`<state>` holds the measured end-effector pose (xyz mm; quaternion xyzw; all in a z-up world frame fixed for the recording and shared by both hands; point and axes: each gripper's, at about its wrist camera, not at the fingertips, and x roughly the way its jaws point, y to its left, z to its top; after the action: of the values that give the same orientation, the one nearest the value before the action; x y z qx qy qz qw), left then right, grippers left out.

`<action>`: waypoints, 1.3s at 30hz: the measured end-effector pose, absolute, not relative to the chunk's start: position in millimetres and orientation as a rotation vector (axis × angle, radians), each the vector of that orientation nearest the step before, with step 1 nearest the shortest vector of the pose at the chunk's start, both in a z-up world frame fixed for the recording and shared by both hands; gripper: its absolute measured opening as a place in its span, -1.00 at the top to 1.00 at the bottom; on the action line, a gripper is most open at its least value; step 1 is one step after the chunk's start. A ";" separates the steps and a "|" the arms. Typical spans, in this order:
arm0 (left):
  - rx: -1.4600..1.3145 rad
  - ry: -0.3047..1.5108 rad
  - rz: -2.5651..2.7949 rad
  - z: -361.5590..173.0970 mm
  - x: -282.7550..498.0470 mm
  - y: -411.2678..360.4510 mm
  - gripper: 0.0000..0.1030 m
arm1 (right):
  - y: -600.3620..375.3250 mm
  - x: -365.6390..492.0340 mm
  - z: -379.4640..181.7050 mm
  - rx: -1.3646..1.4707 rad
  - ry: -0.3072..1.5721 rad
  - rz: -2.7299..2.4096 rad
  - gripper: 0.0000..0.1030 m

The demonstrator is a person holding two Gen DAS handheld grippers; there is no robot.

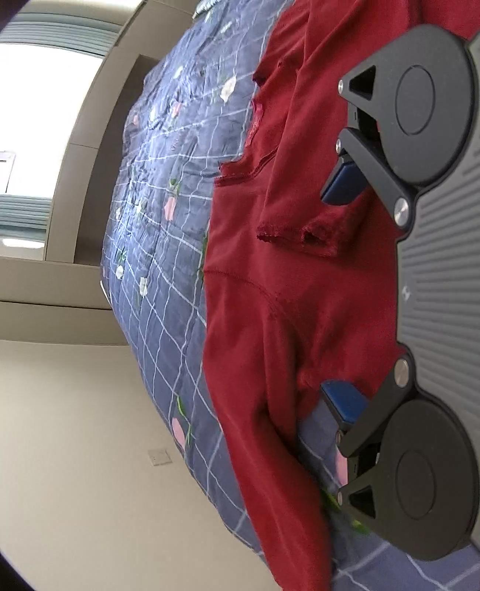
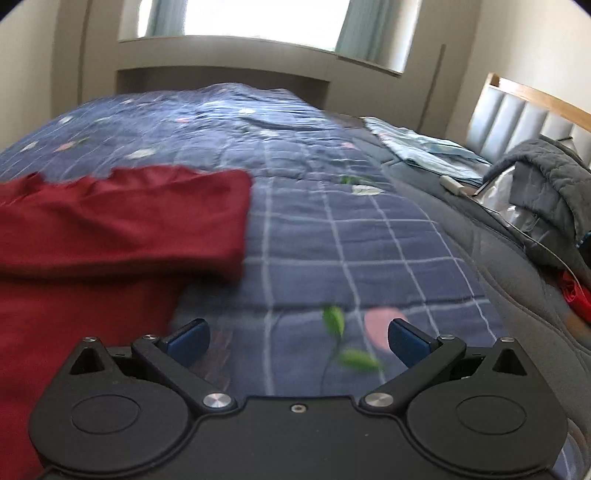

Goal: Fold small clothes
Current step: 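Move the left gripper toward the cuff of the other sleeve, then close the left gripper on the other sleeve cuff and lift it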

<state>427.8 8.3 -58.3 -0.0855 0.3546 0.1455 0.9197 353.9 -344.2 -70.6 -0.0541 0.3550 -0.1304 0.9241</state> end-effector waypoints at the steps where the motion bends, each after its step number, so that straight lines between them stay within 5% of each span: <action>1: -0.180 0.731 0.308 -55.3 420.9 11.5 -0.99 | -337.9 343.9 -66.9 -0.124 0.722 -0.261 -0.99; 12: -0.458 0.672 0.548 -45.5 313.8 147.6 -0.99 | -242.8 263.0 -41.9 -0.217 0.592 0.067 -0.99; 22: -0.836 0.482 0.718 -64.2 256.3 276.5 -0.96 | -198.8 261.4 -69.8 -0.252 0.701 0.144 -0.99; 29: -0.965 0.441 0.876 -72.3 256.4 317.3 -0.13 | -195.8 259.3 -76.0 -0.249 0.722 0.131 -0.99; 31: -0.964 0.438 0.892 -73.8 260.4 324.5 0.24 | -195.2 259.7 -75.9 -0.252 0.725 0.129 -0.99; 33: -0.959 0.449 0.898 -74.5 265.7 332.1 0.91 | -195.0 259.5 -76.0 -0.256 0.724 0.129 -0.99; 39: -0.858 0.343 0.846 -43.0 284.0 339.3 0.99 | -195.1 259.1 -75.2 -0.256 0.724 0.130 -0.99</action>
<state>284.0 339.3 -43.0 -0.4015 0.1603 0.3957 0.8103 259.1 -195.1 -75.2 -0.1248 0.3529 0.0636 0.9251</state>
